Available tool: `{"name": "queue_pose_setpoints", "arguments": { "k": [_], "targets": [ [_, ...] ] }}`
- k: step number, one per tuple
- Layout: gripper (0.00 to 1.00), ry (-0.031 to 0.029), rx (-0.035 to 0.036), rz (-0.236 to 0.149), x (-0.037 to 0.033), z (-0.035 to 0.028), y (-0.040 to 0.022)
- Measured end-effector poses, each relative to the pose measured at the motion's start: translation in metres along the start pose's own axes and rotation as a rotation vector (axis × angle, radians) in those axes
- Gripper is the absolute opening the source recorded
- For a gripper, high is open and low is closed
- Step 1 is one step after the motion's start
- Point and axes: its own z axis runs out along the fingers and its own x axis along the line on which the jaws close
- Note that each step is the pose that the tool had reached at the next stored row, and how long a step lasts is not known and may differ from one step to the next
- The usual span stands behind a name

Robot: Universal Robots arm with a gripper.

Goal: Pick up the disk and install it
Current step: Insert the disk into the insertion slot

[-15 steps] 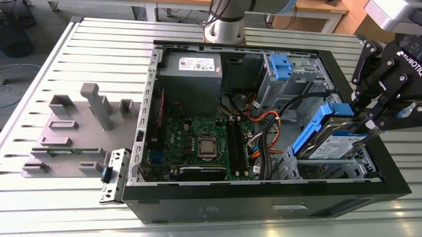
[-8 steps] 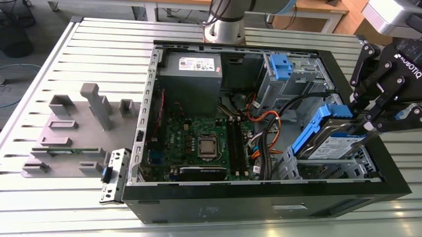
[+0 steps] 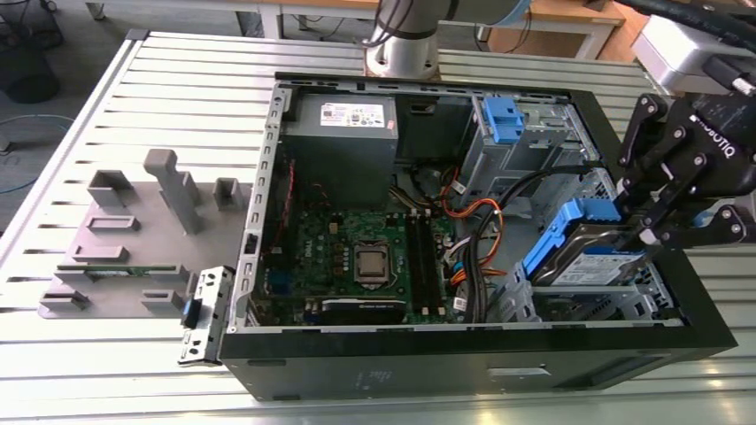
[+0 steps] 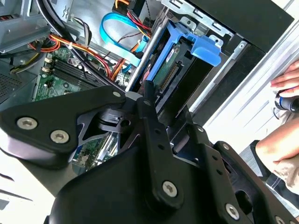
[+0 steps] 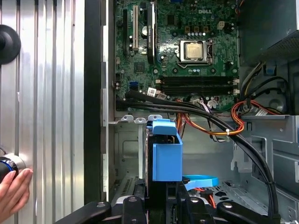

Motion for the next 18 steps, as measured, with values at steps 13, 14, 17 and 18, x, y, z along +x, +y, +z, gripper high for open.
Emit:
{"name": "queue_pose_setpoints", "arguments": {
  "k": [13,14,17,18],
  "targets": [
    [0.35,0.0000,0.0000,0.000,-0.0003,0.0235,-0.0009],
    [0.35,0.0000,0.0000,0.000,-0.0004,0.0255,-0.0010],
    [0.35,-0.0001,0.0000,0.000,-0.0004,0.0309,-0.0012],
    [0.35,0.0000,0.0000,0.000,-0.0004,0.0327,-0.0012]
  ]
}}
